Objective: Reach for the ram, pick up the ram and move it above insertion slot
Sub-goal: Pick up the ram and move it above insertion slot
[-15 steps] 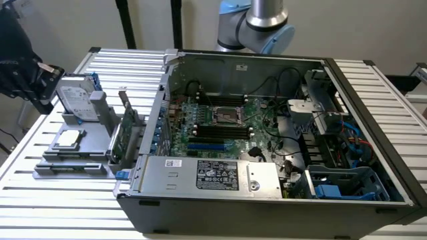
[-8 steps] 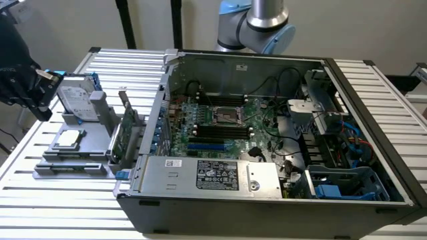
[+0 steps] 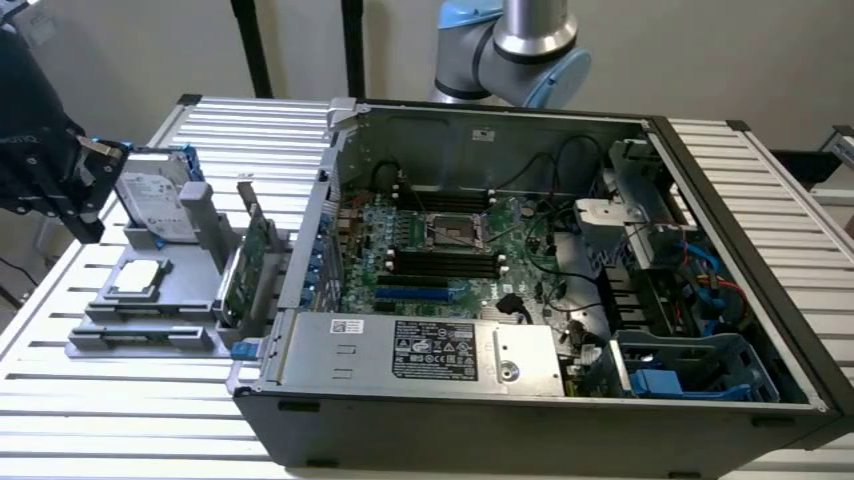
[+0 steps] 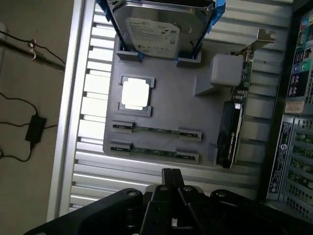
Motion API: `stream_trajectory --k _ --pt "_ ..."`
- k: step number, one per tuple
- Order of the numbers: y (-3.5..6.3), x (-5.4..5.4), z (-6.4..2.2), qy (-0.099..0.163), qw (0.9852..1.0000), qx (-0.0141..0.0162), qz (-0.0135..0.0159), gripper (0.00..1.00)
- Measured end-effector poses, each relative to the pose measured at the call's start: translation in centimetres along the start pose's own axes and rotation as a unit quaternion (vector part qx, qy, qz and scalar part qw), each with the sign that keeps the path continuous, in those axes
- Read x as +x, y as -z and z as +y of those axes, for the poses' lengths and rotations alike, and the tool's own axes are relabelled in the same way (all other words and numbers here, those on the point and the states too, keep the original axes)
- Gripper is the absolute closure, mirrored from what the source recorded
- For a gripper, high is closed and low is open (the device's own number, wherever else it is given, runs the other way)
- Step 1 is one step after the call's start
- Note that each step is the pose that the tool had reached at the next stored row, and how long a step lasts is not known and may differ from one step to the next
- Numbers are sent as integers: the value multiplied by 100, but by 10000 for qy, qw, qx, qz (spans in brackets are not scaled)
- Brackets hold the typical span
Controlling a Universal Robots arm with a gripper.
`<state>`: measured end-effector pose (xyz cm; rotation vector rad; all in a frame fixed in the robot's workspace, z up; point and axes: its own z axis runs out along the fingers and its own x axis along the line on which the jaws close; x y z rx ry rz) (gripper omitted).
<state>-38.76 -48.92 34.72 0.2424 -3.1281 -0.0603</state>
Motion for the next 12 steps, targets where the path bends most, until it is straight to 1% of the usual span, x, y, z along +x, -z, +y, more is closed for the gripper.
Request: stream_trajectory --k 3,6,9,12 --pt "-3 0 0 269 9996 0 9 89" --pt "-5 0 -1 544 9985 0 16 89" --pt "-6 0 0 816 9967 1 23 89" --pt "-6 0 -1 1085 9941 2 30 89"
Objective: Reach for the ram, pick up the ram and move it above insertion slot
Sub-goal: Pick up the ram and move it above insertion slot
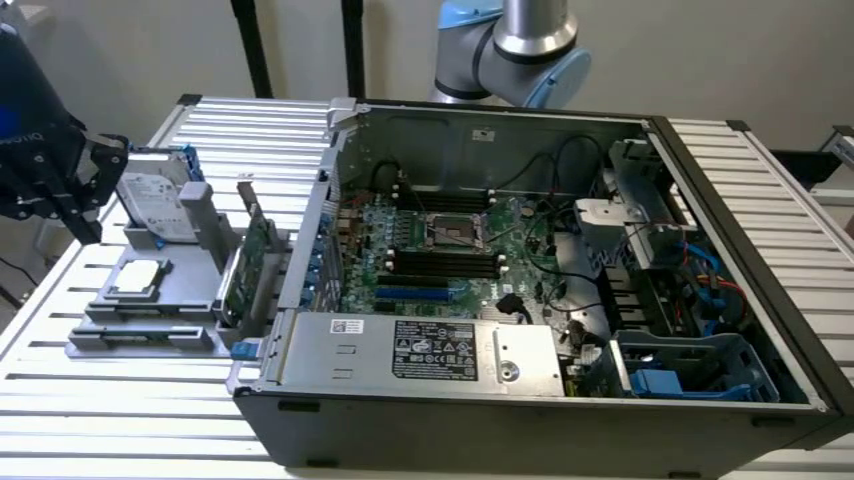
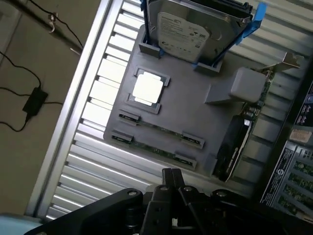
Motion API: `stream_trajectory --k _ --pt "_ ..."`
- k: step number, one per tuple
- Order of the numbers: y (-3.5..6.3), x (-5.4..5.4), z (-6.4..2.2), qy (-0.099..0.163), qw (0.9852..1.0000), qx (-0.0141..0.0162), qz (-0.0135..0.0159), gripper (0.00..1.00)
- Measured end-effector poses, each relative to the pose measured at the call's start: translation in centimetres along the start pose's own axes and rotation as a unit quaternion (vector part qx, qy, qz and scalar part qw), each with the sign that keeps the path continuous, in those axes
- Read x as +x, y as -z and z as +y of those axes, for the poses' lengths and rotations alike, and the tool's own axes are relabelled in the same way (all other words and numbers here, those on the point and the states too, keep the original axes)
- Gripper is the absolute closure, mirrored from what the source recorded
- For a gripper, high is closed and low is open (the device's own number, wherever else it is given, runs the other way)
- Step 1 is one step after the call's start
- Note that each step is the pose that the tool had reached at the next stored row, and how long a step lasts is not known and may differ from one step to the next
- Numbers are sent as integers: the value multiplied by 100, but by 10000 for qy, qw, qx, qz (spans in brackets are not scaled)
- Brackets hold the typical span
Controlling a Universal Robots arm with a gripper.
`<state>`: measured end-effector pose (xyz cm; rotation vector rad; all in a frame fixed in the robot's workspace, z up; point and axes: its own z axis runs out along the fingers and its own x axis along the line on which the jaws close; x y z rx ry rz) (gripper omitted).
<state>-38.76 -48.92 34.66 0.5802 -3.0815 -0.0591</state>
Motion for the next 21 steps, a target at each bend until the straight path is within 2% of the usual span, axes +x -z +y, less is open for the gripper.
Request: stream_trajectory --k 5,8,11,16,21 --pt "-1 0 0 455 9990 1 12 89" --pt "-2 0 0 726 9974 2 19 89" --pt "-2 0 0 998 9950 3 26 89" --pt "-4 0 0 1450 9894 4 38 89" --pt "-6 0 -1 1898 9818 6 50 89"
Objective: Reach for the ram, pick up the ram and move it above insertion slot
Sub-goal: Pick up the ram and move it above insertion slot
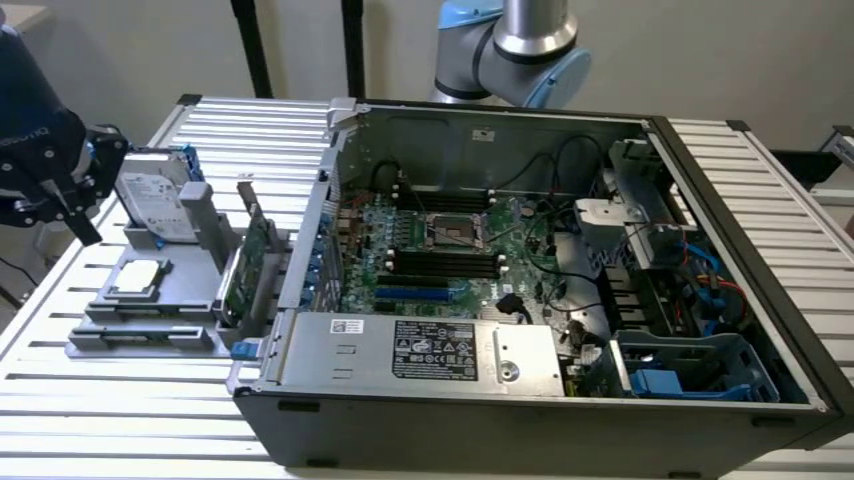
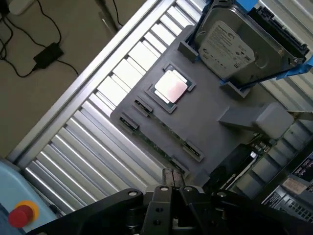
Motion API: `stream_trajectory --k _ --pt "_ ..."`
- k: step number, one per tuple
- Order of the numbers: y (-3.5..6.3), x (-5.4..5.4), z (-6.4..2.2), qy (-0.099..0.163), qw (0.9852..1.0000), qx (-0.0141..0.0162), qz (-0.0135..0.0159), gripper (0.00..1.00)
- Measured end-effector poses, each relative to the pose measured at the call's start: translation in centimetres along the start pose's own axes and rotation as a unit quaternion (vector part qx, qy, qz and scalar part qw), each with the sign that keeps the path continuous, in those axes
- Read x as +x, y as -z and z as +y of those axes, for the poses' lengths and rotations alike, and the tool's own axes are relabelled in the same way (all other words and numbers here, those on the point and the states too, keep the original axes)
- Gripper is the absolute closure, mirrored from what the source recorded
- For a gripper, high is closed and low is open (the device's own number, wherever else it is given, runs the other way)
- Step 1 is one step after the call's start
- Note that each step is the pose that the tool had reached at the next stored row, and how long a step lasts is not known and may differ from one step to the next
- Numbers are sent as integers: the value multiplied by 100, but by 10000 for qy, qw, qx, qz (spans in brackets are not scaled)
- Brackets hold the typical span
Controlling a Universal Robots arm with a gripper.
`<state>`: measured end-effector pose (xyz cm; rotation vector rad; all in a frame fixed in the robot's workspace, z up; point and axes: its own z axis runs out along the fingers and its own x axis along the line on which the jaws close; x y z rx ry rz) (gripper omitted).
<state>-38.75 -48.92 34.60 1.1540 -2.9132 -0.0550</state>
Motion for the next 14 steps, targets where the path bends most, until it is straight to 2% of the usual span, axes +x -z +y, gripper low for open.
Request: stream_trajectory --k 4,7,11,14 --pt "-1 0 0 362 9993 1 10 89" --pt "-3 0 1 636 9980 0 18 89" --pt "-6 0 0 997 9950 -1 31 89" --pt "-8 0 0 1266 9920 -3 40 89"
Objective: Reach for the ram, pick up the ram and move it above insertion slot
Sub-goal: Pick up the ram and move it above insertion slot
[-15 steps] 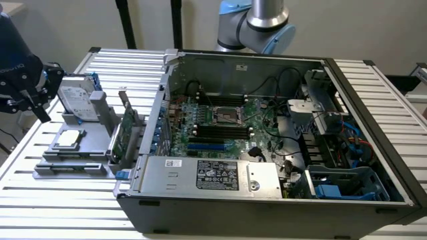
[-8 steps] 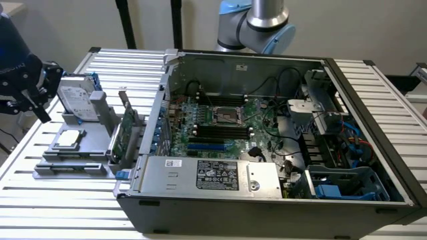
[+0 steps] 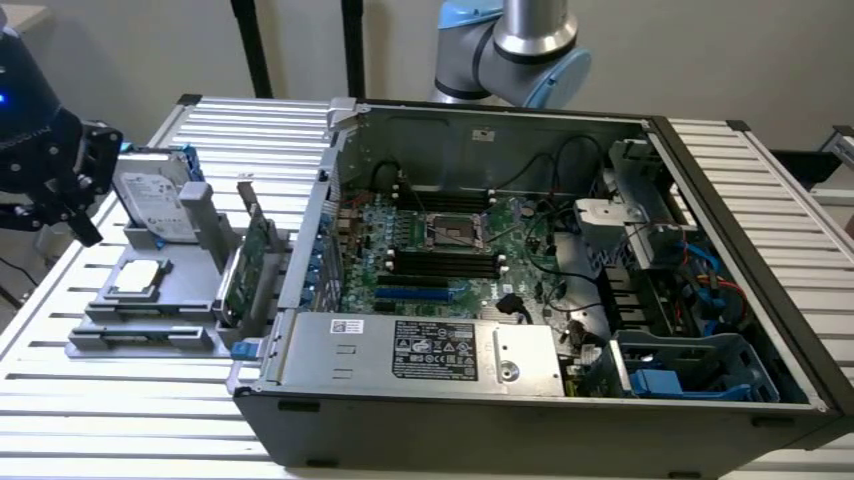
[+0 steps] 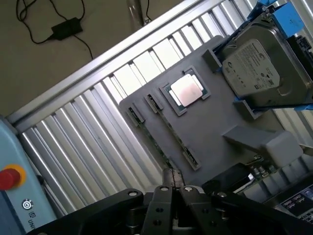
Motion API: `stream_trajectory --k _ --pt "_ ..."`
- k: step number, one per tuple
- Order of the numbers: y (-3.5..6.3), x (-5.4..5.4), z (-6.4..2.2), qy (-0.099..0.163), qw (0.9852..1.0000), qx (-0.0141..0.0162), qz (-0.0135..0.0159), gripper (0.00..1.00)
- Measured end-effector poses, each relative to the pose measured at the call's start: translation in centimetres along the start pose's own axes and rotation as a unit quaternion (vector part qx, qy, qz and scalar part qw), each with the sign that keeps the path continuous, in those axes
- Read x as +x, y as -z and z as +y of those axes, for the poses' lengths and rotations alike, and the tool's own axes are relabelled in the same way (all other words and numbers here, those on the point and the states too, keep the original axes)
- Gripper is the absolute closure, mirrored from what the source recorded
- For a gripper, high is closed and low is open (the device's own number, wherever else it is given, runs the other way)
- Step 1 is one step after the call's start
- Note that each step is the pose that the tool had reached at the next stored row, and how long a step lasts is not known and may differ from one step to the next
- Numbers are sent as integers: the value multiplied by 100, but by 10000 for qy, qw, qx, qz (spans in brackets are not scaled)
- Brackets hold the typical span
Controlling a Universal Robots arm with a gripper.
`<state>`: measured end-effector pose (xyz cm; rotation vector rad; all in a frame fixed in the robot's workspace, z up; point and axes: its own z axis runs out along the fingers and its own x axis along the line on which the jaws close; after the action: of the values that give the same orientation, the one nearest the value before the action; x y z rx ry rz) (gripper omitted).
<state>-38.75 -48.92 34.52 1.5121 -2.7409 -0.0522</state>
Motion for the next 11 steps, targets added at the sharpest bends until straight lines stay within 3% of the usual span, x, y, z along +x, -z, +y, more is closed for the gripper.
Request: stream_trajectory --k 6,11 --pt "-5 0 0 550 9985 -4 19 89" --pt "-10 0 0 1000 9950 -6 34 89"
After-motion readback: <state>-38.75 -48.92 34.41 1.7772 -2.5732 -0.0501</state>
